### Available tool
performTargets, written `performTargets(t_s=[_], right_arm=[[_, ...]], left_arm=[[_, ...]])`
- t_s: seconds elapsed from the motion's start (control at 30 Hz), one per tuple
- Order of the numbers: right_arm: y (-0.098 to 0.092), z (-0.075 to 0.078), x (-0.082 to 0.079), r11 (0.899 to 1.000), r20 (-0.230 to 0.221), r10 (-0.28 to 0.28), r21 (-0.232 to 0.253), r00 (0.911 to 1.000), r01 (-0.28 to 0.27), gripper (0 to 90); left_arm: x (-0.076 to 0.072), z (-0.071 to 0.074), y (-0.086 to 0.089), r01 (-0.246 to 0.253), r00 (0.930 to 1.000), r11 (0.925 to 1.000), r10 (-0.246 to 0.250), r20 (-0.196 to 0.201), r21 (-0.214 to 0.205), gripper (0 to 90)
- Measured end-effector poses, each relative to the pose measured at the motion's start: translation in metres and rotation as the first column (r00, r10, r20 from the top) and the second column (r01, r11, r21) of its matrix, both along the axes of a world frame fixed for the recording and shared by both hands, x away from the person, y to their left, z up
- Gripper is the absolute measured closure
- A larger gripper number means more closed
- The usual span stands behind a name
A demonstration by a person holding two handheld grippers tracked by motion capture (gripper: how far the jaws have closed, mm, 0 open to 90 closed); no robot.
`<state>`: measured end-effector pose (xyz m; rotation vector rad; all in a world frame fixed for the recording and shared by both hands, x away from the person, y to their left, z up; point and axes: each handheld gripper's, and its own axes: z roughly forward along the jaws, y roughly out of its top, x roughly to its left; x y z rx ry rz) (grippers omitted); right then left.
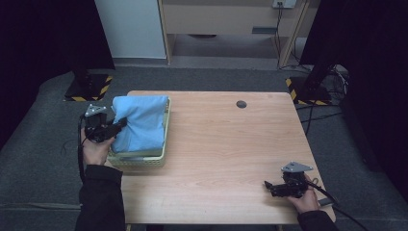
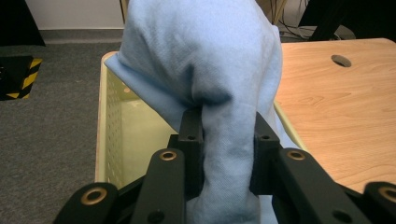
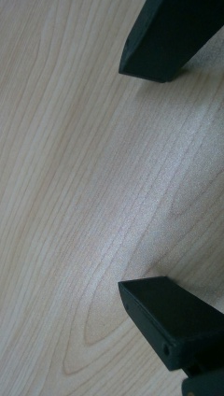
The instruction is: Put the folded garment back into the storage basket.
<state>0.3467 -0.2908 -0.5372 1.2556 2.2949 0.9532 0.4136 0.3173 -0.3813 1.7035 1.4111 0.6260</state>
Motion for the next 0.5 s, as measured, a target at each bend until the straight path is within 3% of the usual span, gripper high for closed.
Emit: performTargets(t_s=[0.33, 0.5], right_arm=[[0.000, 0.000, 0.000, 1.000, 0.000, 0.000, 0.000, 1.0000, 0.000, 0.3], [0.000, 0.000, 0.000, 1.000, 0.000, 0.000, 0.000, 1.0000, 0.000, 0.3]], left_arm=[[0.009, -0.012, 0.003, 0.005, 0.9996, 1.0000, -0.005, -0.028, 0.001, 72.3], [0.014, -0.018, 0.002, 0.007, 0.9990, 0.9998, -0.006, -0.045, 0.021, 72.3]])
